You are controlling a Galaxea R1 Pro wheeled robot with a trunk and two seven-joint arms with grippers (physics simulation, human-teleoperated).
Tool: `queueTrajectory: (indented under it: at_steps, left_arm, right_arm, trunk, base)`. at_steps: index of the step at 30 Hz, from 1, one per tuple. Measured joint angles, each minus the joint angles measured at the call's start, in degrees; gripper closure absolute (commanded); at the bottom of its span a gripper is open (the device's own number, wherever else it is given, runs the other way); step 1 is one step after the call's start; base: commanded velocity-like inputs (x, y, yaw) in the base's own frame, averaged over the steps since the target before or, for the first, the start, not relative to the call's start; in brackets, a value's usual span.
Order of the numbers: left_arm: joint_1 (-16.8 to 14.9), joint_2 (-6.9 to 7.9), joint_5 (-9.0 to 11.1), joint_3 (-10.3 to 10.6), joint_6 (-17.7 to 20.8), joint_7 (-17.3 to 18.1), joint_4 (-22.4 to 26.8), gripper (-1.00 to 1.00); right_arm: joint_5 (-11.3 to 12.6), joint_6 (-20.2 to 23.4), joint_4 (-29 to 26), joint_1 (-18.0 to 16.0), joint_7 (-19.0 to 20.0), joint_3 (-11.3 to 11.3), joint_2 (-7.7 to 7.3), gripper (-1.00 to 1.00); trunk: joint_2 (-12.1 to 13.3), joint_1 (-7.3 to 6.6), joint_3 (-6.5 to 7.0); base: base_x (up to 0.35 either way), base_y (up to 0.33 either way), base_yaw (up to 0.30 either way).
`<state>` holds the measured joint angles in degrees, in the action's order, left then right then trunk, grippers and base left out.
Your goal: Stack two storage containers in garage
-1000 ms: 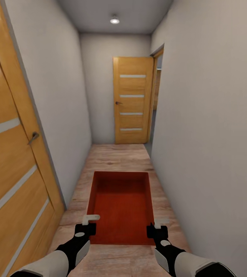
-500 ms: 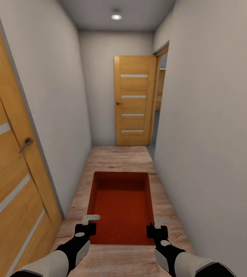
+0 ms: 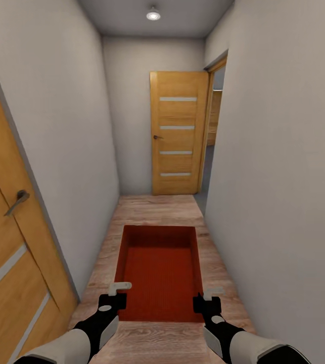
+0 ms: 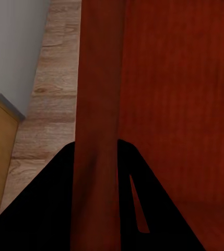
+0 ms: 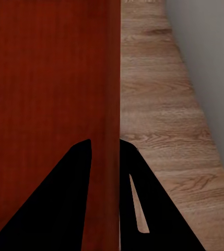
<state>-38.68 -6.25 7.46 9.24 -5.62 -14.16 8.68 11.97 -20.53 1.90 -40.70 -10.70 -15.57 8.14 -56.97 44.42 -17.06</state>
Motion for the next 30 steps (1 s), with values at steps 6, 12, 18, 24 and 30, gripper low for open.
queueTrajectory:
  at_steps: [6, 12, 18, 24, 30]
  left_arm:
    - [0.0, -0.01, 0.2, 0.2, -0.2, -0.1, 0.0, 1.0]
    - [0.0, -0.01, 0.3, 0.2, -0.2, -0.1, -0.1, 1.0]
    - [0.0, -0.01, 0.4, 0.2, -0.2, -0.1, -0.1, 1.0]
    - [0.0, -0.02, 0.4, 0.2, -0.2, -0.1, -0.2, 1.0]
    - [0.0, -0.02, 0.3, 0.1, -0.2, -0.1, -0.1, 1.0]
  right_arm:
    - [-0.6, -0.1, 0.0, 0.0, 0.0, 0.5, -0.04, 1.0]
    - [-0.6, -0.1, 0.0, 0.0, 0.0, 0.4, -0.03, 1.0]
    - [-0.6, 0.0, 0.0, 0.0, 0.0, 0.4, -0.03, 1.0]
    - [-0.5, 0.0, 0.0, 0.0, 0.0, 0.4, -0.03, 1.0]
    - [-0.5, 0.0, 0.0, 0.0, 0.0, 0.4, -0.03, 1.0]
  trunk:
    - [0.0, 0.0, 0.0]
    - [0.0, 0.0, 0.0]
    - [0.0, 0.0, 0.0]
    - [0.0, 0.0, 0.0]
    - [0.0, 0.0, 0.0]
  base:
    - [0.324, 0.0, 0.0]
    - [0.324, 0.0, 0.0]
    - [0.324, 0.0, 0.0]
    - [0.324, 0.0, 0.0]
    - [0.324, 0.0, 0.0]
